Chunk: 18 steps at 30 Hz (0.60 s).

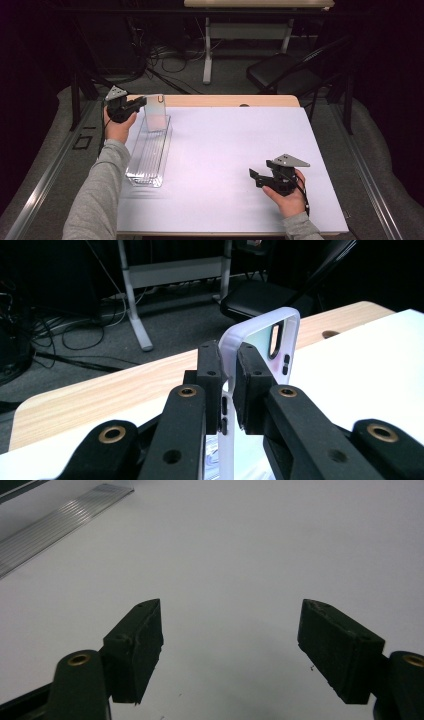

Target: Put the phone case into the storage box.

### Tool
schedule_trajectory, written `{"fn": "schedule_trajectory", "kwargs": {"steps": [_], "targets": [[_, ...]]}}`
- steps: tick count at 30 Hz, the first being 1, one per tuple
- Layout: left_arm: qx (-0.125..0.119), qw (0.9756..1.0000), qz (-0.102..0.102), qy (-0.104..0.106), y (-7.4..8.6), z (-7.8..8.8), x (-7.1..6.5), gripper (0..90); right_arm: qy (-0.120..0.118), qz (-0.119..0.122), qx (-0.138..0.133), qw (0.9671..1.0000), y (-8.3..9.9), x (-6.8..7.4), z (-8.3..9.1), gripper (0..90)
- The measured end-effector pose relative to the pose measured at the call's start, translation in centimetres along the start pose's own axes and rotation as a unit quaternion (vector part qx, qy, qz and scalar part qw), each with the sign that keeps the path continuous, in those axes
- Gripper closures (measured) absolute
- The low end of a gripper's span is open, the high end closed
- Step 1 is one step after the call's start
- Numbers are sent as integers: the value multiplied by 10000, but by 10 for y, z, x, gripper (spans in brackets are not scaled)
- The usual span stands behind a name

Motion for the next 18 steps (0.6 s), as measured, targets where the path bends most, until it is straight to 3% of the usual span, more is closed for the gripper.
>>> {"fn": "schedule_trajectory", "kwargs": {"steps": [18], "targets": [[142,9996,-118,204,9,-9,-1,832,3,-40,-15,10000,1,-2,1,257]]}}
Point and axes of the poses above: each handheld gripper's, and its own axes: z roughly backward along the jaws, y roughly out of its underside, x roughly to its left, the point moved 6 cm from there along -z, roughly forward along the jaws, and after that the axes turned 8 degrees about z, right-handed, at the moved point
